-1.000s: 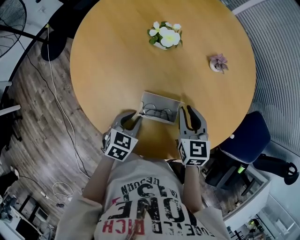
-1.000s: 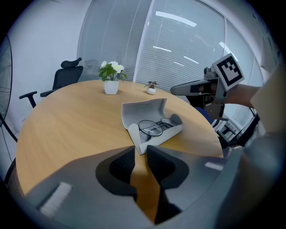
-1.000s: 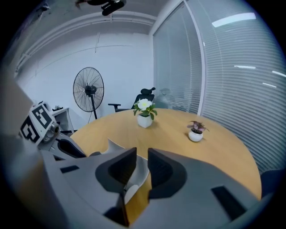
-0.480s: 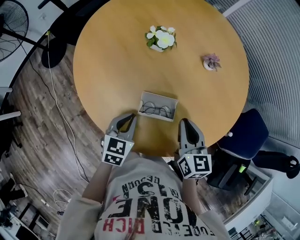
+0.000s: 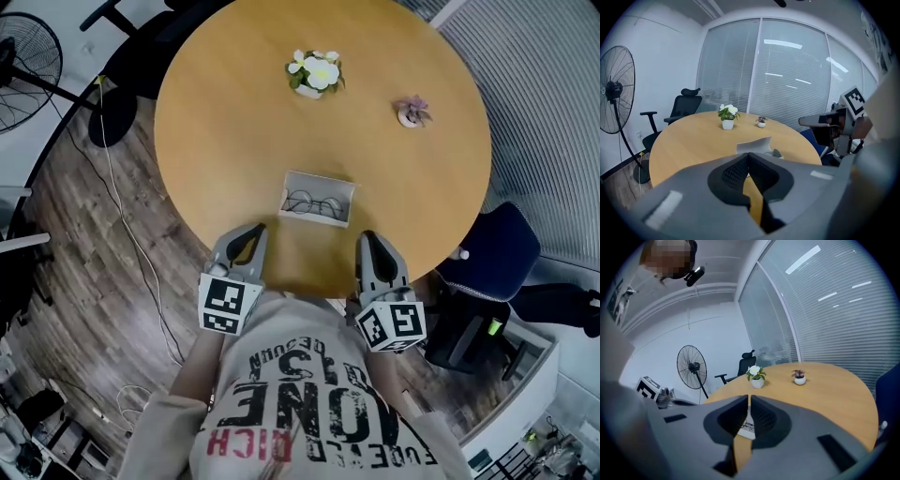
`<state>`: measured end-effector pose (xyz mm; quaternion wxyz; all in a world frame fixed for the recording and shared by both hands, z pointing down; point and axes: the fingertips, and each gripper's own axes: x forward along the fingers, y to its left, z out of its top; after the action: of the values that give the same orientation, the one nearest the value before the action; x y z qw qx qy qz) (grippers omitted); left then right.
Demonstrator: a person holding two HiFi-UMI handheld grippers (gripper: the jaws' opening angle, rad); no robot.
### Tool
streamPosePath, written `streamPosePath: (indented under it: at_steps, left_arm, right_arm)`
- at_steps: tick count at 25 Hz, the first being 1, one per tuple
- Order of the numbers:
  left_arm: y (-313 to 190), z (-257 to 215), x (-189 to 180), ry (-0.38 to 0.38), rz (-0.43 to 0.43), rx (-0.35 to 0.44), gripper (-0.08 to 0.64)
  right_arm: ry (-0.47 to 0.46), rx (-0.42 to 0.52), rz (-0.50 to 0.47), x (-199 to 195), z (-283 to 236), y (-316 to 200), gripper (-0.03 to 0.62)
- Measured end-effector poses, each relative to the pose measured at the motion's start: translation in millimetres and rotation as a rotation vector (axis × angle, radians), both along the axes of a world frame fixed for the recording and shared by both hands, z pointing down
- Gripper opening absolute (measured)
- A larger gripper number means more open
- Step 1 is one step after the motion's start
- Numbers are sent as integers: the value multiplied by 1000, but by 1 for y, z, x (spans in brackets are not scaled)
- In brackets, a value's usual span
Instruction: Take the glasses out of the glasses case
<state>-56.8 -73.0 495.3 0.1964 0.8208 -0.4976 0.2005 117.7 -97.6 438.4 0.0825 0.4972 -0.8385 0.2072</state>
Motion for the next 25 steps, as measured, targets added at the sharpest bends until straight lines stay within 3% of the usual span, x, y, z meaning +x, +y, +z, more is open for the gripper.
streamPosePath:
  at_steps: [4,11,17,20,25]
  left_arm:
    - [0,-6,-4,23,-30,3,12]
    - [-9,-12,3,-3,4,26,12]
    - [-23,-11,22,-126,155,68,18]
    - [-32,-6,37,-158,237,47,95]
    - [-44,9,56,-221,348,7,98]
  right_arm:
    - [-20,0,17,6,-1,6,28]
    - [-21,1,34,15,-2,11,29]
    - [-23,-10,54,23,1,15,29]
    - [-23,-16,66,28,4,16,29]
    - [-22,-33,92,37,9,17,29]
